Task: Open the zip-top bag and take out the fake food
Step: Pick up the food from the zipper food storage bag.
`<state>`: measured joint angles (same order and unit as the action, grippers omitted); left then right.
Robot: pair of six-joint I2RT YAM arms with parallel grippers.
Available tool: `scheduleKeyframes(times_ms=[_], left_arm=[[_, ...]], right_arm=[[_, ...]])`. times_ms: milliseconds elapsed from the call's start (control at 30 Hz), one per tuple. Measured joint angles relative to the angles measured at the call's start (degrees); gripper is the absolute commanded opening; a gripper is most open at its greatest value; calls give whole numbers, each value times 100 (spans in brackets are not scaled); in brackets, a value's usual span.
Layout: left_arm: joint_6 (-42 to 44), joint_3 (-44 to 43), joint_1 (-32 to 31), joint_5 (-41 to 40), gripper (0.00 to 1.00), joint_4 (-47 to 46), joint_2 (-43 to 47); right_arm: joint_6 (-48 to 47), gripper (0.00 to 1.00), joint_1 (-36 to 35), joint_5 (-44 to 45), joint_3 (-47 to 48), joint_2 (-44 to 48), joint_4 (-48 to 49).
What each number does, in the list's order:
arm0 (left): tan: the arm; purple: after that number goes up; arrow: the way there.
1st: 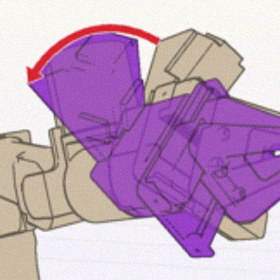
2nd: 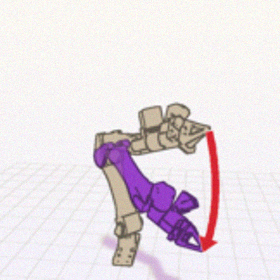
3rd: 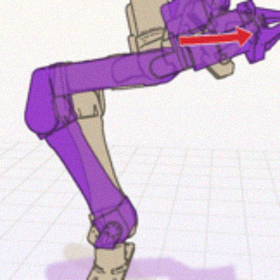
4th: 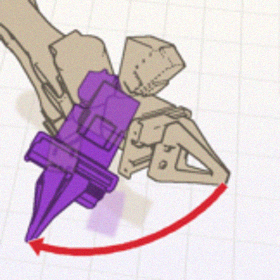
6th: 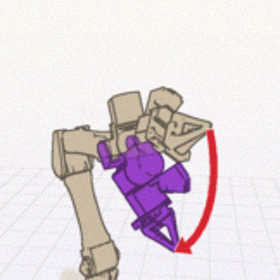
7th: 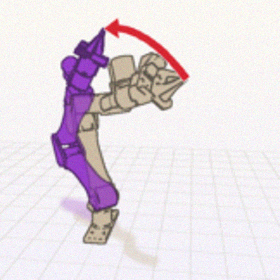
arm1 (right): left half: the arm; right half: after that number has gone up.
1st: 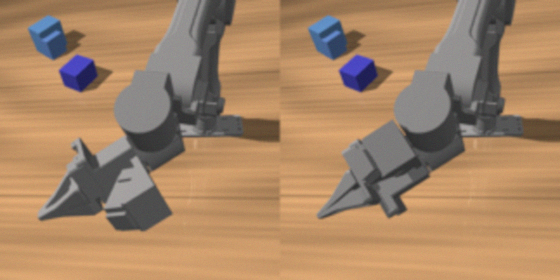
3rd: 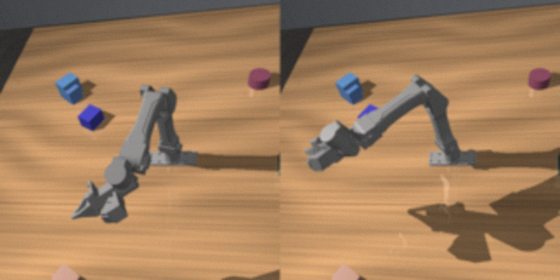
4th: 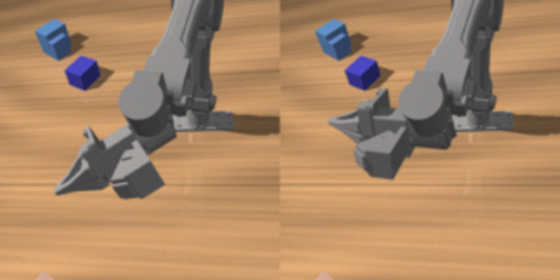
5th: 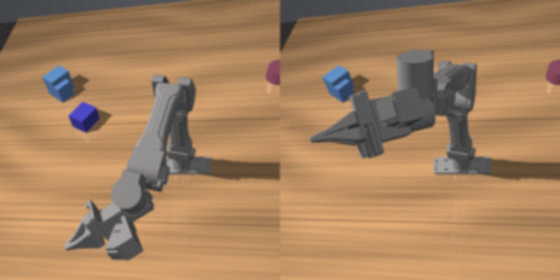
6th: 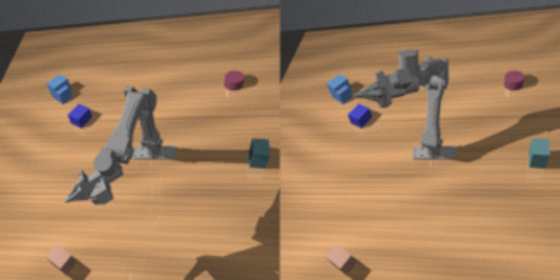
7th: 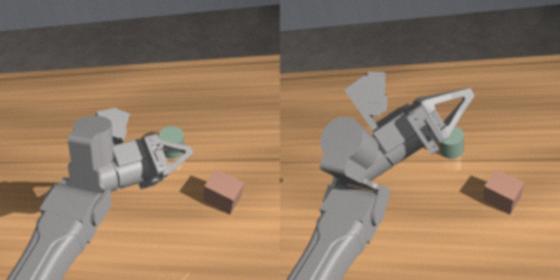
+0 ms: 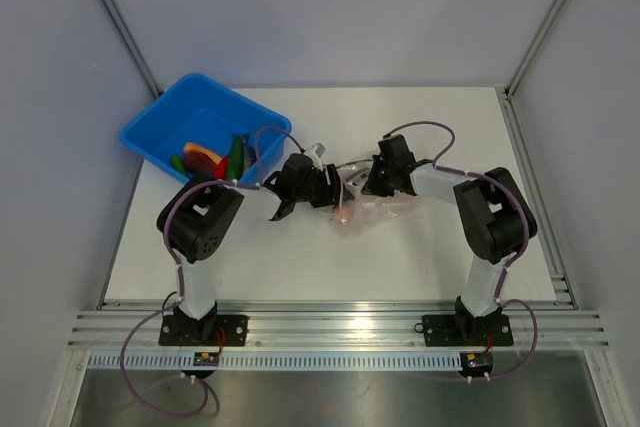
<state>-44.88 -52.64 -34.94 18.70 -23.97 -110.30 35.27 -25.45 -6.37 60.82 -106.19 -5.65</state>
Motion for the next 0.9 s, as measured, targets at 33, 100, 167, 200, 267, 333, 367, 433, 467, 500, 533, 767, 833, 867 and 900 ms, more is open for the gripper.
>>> scheduleKeyframes(times_ms=[33, 100, 167, 200, 267, 333, 367, 433, 467, 500, 533, 767, 833, 867, 900], left_arm=[[11, -28, 0, 9, 63, 9, 2], [26, -50, -4, 31, 68, 15, 13], [50, -50, -4, 66, 69, 37, 48], [70, -52, -4, 76, 69, 81, 68], [120, -70, -4, 149, 69, 157, 79], [162, -96, -4, 212, 70, 243, 87], [188, -107, -4, 236, 70, 302, 98], [251, -149, -4, 289, 70, 496, 138], [286, -166, -4, 308, 70, 577, 151], [310, -188, -4, 332, 70, 651, 162], [334, -203, -4, 350, 70, 723, 175], [597, -409, -4, 437, 71, 1360, 238], [723, -533, -4, 494, 72, 1633, 238], [793, -586, -4, 509, 72, 1766, 238], [839, -621, -4, 518, 73, 1864, 238]], right_arm=[[13, 9, 59, -20, -22, -2, -7], [28, 9, 164, -35, -59, -11, -2], [39, 10, 223, -35, -72, -31, 0], [39, 10, 234, -35, -72, -39, 0], [52, 10, 243, -44, -74, -61, 11], [52, 10, 243, -44, -74, -61, 17], [52, 10, 243, -42, -74, -61, 17], [52, 10, 243, -39, -74, -61, 17], [52, 9, 245, -37, -74, -61, 17], [52, 8, 249, -35, -74, -61, 17], [52, 7, 254, -26, -74, -68, 17], [61, 2, 361, -22, 44, -203, 114], [81, 2, 457, -24, 44, -221, 162], [87, 1, 496, -24, 44, -225, 179], [98, 1, 544, -24, 44, -232, 195]])
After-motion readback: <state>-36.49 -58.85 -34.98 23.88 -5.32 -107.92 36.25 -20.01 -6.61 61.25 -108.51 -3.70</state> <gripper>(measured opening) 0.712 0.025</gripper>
